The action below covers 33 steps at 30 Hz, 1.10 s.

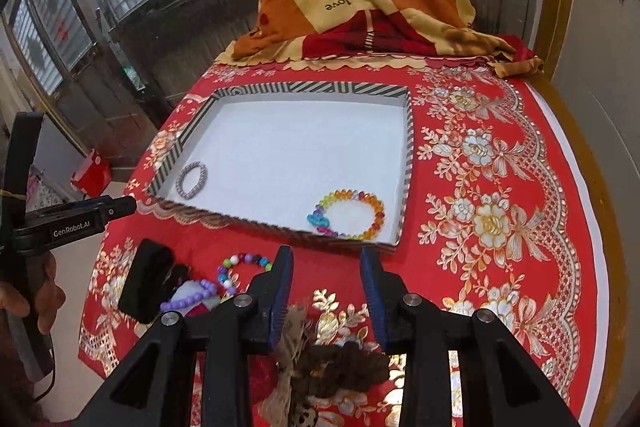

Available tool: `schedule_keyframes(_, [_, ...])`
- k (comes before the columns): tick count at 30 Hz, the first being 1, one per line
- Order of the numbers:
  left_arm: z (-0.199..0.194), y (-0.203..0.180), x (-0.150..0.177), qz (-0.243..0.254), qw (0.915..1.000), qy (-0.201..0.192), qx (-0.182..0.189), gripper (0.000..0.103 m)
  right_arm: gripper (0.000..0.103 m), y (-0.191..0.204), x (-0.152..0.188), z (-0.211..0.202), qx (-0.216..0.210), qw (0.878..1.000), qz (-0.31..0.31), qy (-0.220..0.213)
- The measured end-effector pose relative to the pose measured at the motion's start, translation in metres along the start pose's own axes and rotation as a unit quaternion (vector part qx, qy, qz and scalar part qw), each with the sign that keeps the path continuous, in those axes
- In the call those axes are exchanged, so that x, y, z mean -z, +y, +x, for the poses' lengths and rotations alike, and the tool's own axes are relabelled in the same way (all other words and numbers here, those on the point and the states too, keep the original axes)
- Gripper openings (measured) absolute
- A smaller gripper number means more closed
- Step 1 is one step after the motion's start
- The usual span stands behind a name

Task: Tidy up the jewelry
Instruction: 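Move both open grippers back over the jewelry pile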

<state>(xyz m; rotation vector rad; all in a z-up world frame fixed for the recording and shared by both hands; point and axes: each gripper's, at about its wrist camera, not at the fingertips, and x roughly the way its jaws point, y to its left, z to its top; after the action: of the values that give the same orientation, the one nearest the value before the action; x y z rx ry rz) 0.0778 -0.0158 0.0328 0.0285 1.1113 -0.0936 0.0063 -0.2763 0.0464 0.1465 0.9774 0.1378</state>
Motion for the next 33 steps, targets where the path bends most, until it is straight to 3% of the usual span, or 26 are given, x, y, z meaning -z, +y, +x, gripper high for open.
schedule_keyframes(19, [-0.024,0.004,0.045,-0.025,0.9995,0.001,-0.017,0.050,0.037,0.004,0.023,-0.014,-0.013,0.999,-0.029,0.011])
schedule_keyframes(33, [-0.029,-0.013,0.055,-0.023,0.9997,0.001,-0.012,0.050,0.039,-0.004,0.031,-0.028,-0.003,1.000,-0.016,0.006])
